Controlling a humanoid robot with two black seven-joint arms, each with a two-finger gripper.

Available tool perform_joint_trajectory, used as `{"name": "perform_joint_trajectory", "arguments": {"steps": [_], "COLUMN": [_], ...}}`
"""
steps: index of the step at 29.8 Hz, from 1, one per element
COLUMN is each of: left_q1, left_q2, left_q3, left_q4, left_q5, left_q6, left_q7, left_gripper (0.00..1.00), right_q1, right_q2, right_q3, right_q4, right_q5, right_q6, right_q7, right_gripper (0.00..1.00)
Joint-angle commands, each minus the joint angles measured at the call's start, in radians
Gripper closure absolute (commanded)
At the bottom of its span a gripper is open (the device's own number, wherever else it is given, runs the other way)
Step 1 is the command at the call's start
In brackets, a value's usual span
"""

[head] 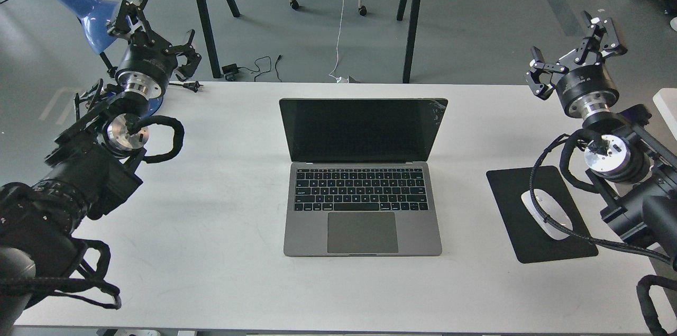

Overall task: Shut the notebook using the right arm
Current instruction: 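Raise the right gripper and move it over the laptop's open screen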

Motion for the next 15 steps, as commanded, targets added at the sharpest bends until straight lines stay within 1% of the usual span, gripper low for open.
{"name": "perform_joint_trajectory", "arguments": {"steps": [1,6,10,12,15], "left_q1": [0.000,0.000,0.002,0.000,0.002], "left_q2": [0.001,0.001,-0.001,0.001,0.001], "left_q3": [0.002,0.002,0.002,0.002,0.002], "left_q4": [0.000,0.000,0.000,0.000,-0.002], "left_q5": [0.002,0.002,0.002,0.002,0.003], "left_q6": [0.000,0.000,0.000,0.000,0.000], "left_q7": [0.001,0.001,0.001,0.001,0.001], "left_gripper": [0.00,0.00,0.00,0.00,0.00], "right_q1": [0.073,0.172,0.245,0.249,0.243], "right_q2": [0.054,0.156,0.240,0.269,0.283], "right_q3": [-0.081,-0.145,-0.182,-0.204,-0.237], "right_q4": [-0.041,-0.141,-0.233,-0.236,-0.229], "right_q5": [0.000,0.000,0.001,0.001,0.003], "right_q6": [-0.035,-0.041,-0.041,-0.039,-0.038], "right_q7": [0.000,-0.011,-0.041,-0.054,-0.055], "right_gripper": [0.00,0.00,0.00,0.00,0.00]}}
